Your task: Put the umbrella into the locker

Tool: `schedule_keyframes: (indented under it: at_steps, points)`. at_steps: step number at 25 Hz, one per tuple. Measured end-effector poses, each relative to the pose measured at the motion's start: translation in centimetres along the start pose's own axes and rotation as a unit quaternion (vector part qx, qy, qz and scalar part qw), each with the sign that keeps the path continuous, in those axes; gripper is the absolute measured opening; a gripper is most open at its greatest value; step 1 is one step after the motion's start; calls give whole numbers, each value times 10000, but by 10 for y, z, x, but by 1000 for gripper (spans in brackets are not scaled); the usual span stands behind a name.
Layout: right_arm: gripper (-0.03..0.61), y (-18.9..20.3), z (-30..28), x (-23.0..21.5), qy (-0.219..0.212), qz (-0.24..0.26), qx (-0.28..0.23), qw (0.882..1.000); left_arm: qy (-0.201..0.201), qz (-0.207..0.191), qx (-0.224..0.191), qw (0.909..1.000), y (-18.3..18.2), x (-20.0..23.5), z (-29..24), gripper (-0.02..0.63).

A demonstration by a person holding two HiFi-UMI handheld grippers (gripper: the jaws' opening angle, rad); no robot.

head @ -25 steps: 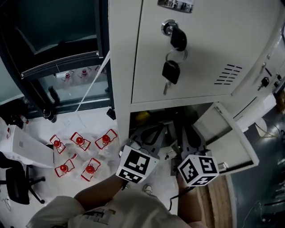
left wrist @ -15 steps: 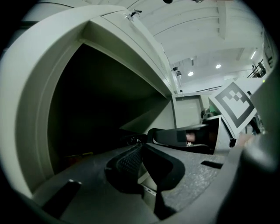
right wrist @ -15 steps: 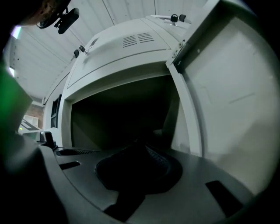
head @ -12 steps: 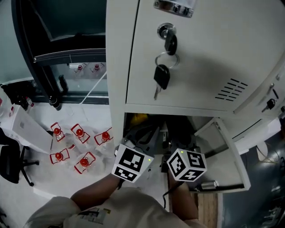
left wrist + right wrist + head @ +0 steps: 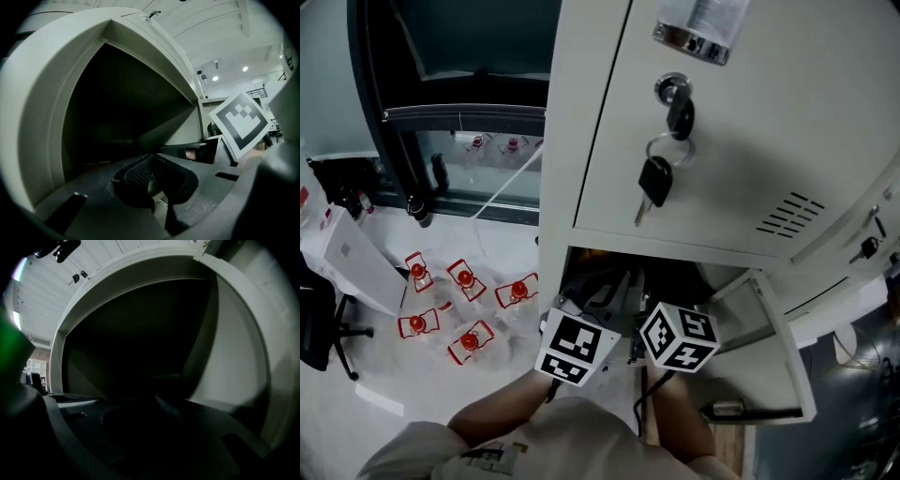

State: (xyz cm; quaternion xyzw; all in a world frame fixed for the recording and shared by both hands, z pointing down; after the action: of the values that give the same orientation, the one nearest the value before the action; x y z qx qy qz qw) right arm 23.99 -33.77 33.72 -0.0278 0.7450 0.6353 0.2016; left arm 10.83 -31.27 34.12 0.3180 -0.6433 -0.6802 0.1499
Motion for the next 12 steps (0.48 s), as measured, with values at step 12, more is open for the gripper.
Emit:
schedule_keyframes:
  at_steps: [12]
  points:
    - [54, 3, -24, -3, -33, 310, 358, 9989, 77, 67, 164, 9998, 5, 2, -11, 8]
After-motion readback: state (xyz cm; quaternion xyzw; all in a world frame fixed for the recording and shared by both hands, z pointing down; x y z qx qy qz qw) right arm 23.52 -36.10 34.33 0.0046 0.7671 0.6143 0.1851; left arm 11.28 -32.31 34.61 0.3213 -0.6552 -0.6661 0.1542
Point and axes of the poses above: the fingertips, and each gripper's own axes: z backward along the fingers, x to its left, y out of its underside, the point moved 8 cm from there along z, backward along the fingers, and after that the axes turned 14 degrees about -z, right-handed, at the moved point
